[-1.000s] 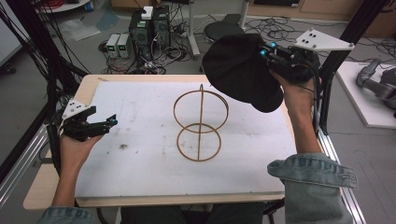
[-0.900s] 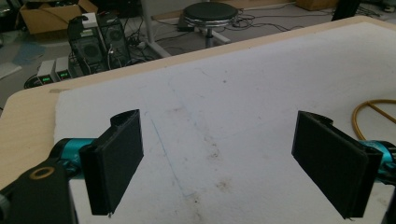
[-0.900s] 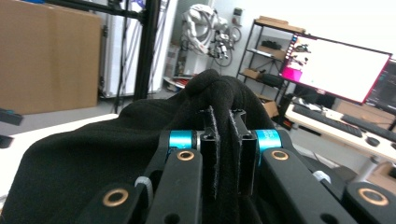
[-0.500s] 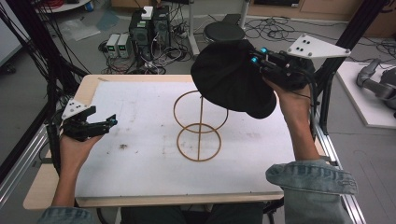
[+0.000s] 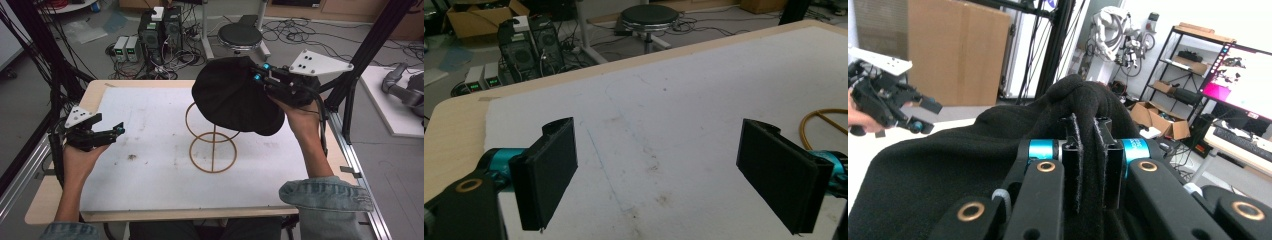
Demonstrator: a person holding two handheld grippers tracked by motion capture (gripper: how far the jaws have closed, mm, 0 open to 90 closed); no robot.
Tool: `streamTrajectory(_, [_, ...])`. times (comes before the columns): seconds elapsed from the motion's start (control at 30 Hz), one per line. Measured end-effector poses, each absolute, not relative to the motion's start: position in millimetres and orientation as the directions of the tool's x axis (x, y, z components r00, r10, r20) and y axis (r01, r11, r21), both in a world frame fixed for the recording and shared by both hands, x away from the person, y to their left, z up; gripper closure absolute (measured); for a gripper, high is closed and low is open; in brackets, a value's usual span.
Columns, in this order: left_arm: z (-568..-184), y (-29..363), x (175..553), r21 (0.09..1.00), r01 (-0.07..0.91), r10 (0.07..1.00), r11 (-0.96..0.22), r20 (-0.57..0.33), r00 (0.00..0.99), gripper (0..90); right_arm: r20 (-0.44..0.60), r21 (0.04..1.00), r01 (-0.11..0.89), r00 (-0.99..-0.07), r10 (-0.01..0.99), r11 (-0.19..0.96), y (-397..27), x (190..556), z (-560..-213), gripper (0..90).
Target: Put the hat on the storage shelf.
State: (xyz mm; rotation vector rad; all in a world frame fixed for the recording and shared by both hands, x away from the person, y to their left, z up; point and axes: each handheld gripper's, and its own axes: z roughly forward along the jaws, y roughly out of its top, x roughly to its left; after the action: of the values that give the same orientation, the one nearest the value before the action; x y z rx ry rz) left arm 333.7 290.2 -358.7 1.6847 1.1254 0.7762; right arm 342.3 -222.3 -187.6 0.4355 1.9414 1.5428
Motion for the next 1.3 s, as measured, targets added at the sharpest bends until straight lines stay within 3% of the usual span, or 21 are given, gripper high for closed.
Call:
streamTrajectory(0.6, [-357.9,292.0,333.1,0.932,0.333,0.926,-0.143,0.007,0.377,16.8,-0.266,0.945,-0.116,-0.818,0.51,0.307,-200.1,344.6,-208.6,84.7])
streamTrajectory(1.3, [-357.4,293.1,332.7,0.933,0.332,0.927,-0.14,0.005,0.375,16.8,-0.25,0.939,-0.093,-0.845,0.472,0.331,-184.3,349.1,-224.6,82.8])
